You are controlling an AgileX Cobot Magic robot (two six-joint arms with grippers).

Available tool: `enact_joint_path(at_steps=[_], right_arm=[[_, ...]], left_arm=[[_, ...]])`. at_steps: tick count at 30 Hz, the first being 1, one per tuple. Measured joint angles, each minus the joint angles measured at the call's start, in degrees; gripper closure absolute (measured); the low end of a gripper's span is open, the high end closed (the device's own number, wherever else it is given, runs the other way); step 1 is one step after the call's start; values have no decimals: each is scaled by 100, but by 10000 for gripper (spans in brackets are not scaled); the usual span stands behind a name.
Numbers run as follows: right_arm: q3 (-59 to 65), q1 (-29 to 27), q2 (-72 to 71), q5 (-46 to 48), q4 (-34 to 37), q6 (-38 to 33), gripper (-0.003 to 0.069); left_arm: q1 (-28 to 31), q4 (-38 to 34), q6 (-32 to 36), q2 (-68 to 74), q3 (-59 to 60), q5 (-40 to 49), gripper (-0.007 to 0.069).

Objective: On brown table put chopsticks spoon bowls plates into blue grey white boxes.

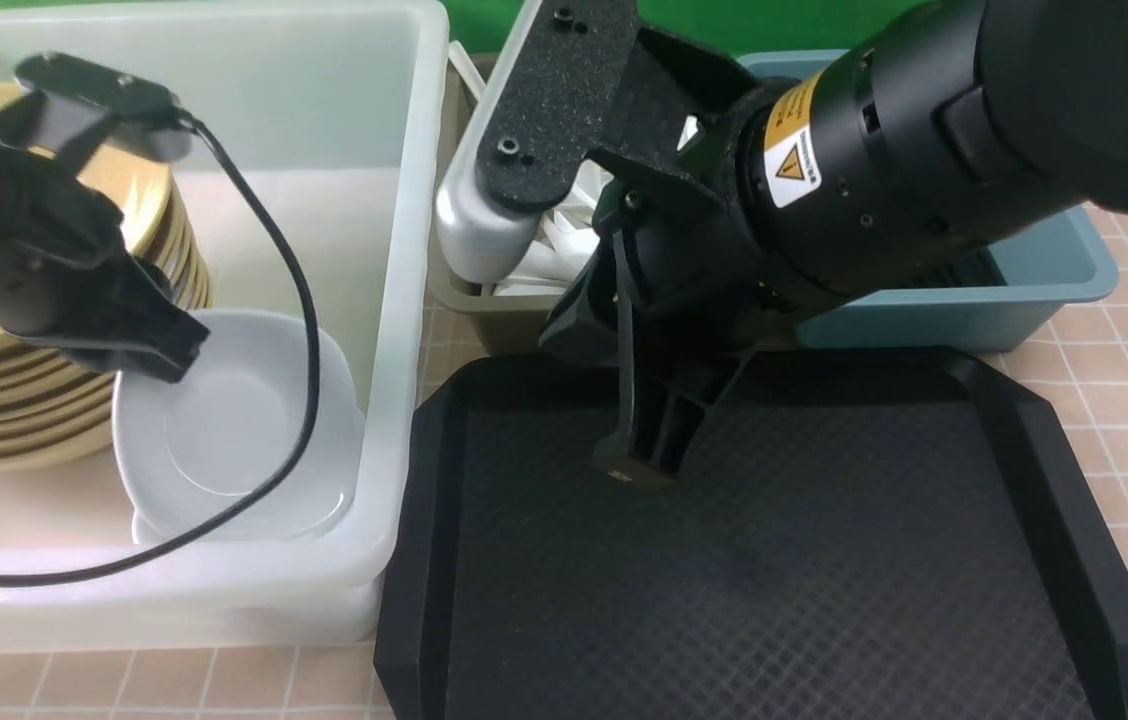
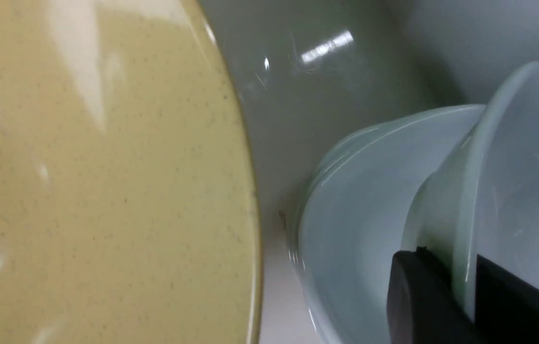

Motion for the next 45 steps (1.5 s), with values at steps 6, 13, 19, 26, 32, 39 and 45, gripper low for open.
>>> enact_joint_path(at_steps=[6,13,19,26,32,39,45], right_arm=[[0,0,35,62,-41,0,608],[0,0,52,117,-53,0,604],[0,0,52,123,-152,0,599],[0,0,52,123,-256,-2,590],[0,-116,-55,128,-328,354,585],[659,-663,-857,-330,-249,663,583],[2100,-718,-2294,-1678,-163,595,582]], left_arm=[[0,0,28,178,2,-88,513],[0,19,28,159,-21,-125,314],[0,-41,28,-172,-358,114,237],[0,-111,-145,-868,-631,454,295],[0,249,-821,-1577,-430,514,482],[0,817,-1365,-2861,1424,-399,623],[0,928,-1861,-4526,3470,-1759,623]])
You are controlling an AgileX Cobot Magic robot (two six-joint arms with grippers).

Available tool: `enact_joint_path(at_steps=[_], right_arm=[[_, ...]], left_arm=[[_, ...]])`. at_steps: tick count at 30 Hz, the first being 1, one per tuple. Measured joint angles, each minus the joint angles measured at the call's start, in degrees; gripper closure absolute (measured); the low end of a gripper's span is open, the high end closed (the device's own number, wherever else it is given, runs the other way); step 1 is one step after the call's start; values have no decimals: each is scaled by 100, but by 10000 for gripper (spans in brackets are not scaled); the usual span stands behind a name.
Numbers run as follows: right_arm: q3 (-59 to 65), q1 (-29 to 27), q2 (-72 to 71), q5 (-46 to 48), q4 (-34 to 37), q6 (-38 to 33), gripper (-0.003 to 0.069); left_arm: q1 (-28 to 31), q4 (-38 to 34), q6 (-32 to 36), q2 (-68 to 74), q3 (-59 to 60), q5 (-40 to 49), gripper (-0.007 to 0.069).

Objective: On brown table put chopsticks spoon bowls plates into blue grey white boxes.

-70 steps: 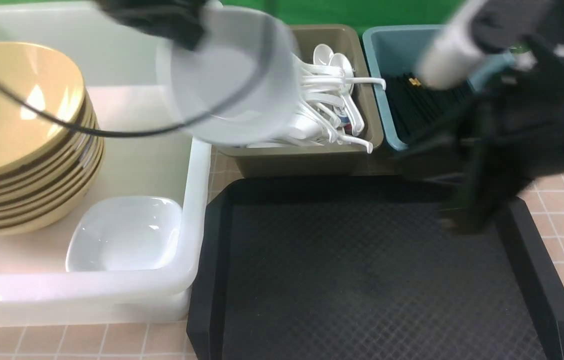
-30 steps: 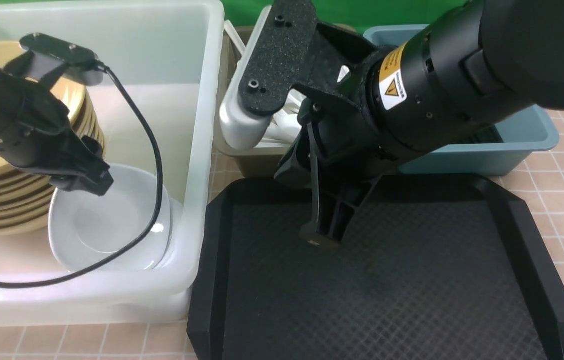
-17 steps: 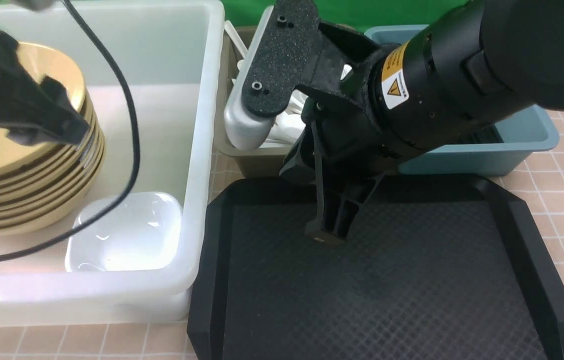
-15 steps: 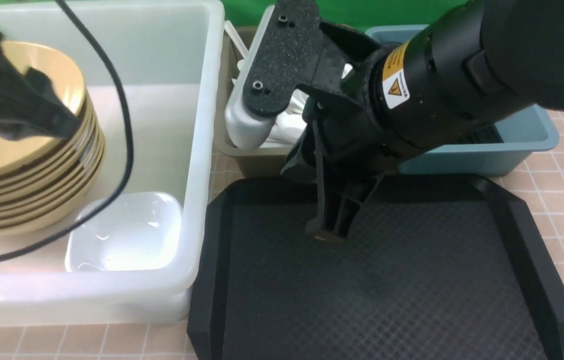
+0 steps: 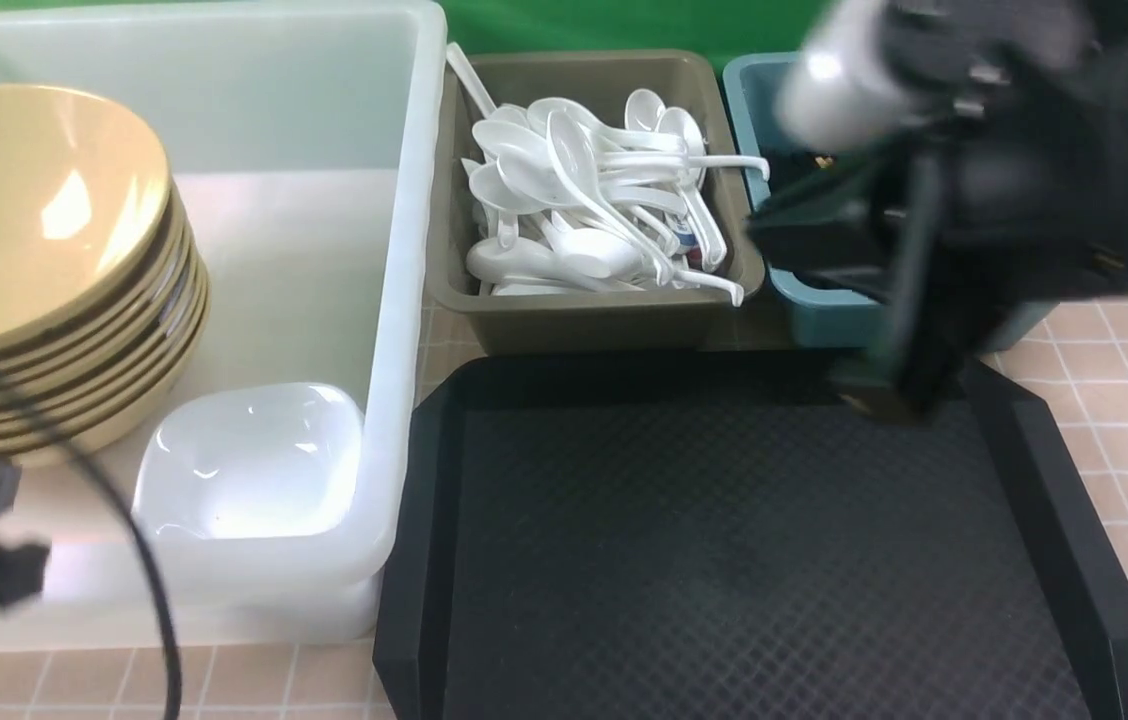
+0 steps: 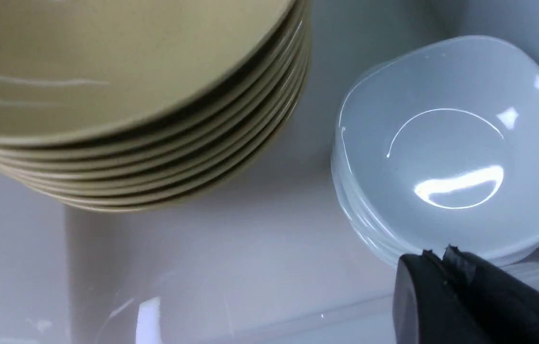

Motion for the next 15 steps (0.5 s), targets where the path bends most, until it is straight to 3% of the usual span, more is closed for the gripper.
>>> enact_joint_path(at_steps=[7,15], right_arm=[[1518,160,-1486,-1311,20,-138,580],[2353,391,-2291,-2314,33,-92,580]], left_arm=[[0,0,-359,-1504,1123,-1014,623],[0,0,-381,-2308,1278,-1110,623]])
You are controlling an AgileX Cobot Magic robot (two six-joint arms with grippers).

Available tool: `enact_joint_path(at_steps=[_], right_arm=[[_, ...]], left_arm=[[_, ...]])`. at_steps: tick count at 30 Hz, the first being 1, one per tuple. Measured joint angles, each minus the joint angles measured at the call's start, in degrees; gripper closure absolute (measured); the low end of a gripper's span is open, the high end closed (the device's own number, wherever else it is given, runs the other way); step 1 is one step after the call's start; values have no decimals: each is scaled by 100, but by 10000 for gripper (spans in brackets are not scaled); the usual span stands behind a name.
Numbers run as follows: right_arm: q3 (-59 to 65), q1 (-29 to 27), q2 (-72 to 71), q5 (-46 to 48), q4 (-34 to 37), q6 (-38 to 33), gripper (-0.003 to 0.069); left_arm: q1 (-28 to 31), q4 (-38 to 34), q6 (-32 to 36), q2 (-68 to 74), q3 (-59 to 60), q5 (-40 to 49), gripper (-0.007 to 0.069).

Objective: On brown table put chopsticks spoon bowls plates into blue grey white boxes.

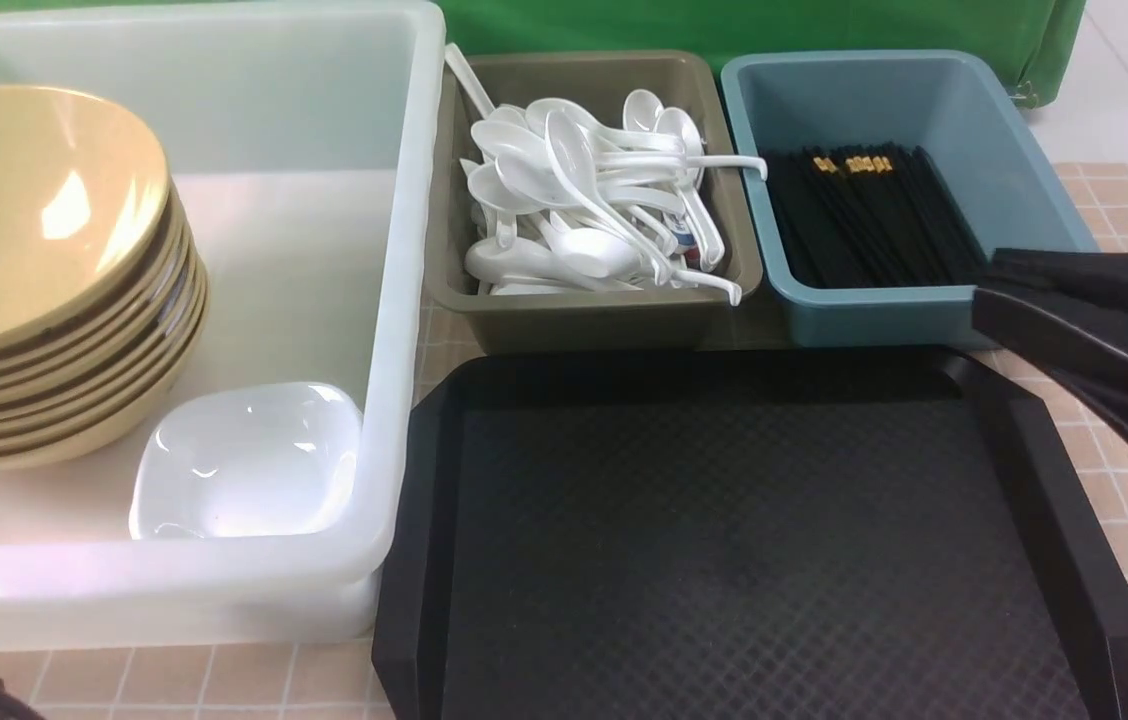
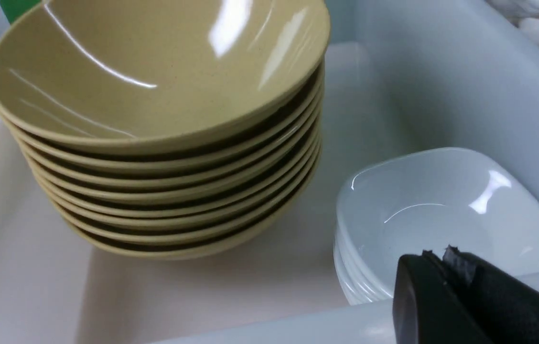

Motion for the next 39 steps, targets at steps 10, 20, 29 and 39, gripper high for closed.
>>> enact_joint_path(at_steps=[10,20,29,39], right_arm=[[54,5,-6,0,2,5,575],[54,5,-6,0,2,13,563],[89,5,-6,129,2,109,578],[2268,-898,-1019,-2003,2,633,622]], left_arm=[[0,0,0,-62,27,0,623],[0,0,-13,-62,27,0,623],[0,0,-33,-62,27,0,623],[0,0,-33,-62,27,0,623]])
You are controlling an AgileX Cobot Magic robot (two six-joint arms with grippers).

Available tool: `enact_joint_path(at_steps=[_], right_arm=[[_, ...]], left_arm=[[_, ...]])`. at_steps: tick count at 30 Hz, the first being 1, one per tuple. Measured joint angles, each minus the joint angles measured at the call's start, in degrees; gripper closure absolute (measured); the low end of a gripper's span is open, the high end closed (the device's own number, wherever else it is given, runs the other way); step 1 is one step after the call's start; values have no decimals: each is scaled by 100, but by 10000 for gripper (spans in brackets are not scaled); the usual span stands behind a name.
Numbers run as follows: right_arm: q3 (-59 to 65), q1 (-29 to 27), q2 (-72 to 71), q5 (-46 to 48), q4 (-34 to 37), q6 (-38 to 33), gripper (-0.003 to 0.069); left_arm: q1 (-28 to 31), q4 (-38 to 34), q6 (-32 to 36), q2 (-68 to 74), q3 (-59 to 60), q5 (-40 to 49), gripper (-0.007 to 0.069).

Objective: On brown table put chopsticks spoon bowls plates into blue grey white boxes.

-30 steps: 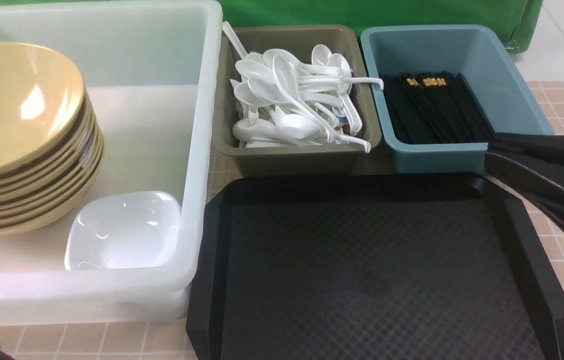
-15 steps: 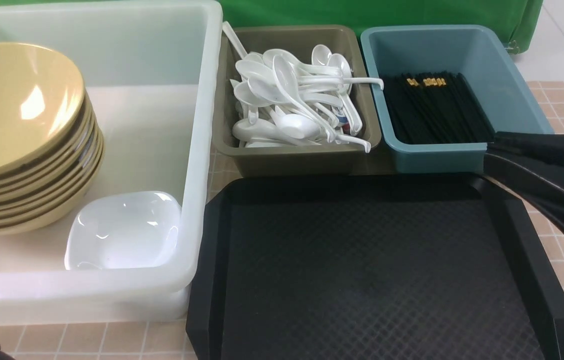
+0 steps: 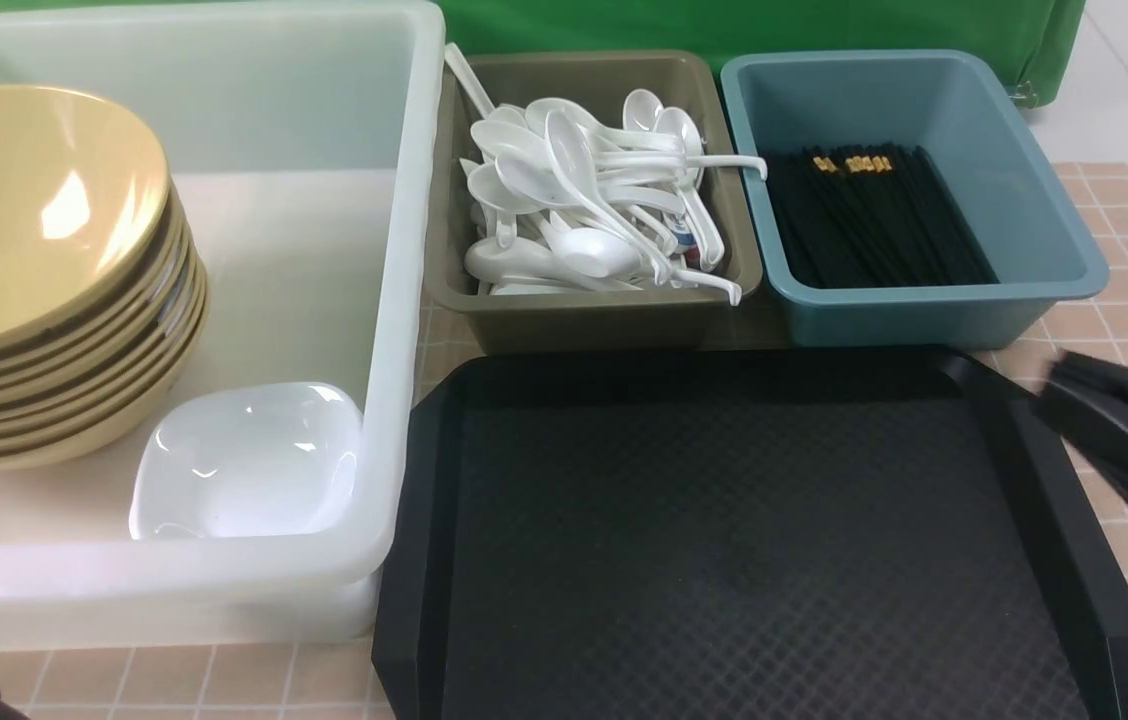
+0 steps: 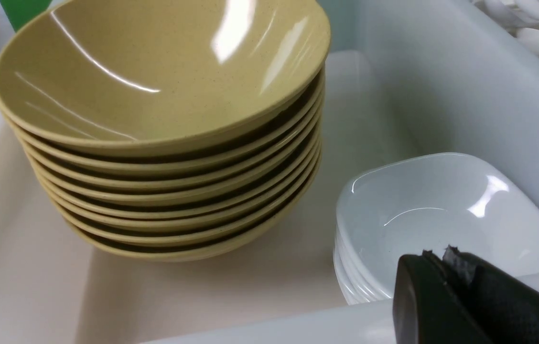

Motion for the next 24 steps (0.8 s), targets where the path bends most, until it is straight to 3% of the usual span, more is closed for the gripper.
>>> enact_joint_path(at_steps=[5,7,10,15,19,24], right_arm=[[1141,-938,-976,-380,5,476,622],[1650,-1612,-1656,-256,5,934,622],[1919,-2498,-2291,288,-158,1380,622],[1919,-3477,-2880,1639,-565,1839,622],[1923,-3972,-3061,2430,-659,1905,622],[1931,-4072,-3085,2675,-751,1931,622]], left_arm=[[0,0,0,0,0,0,623],[0,0,0,0,0,0,623],[0,0,0,0,0,0,623],[0,0,0,0,0,0,623],[0,0,0,0,0,0,623],[0,0,0,0,0,0,623]])
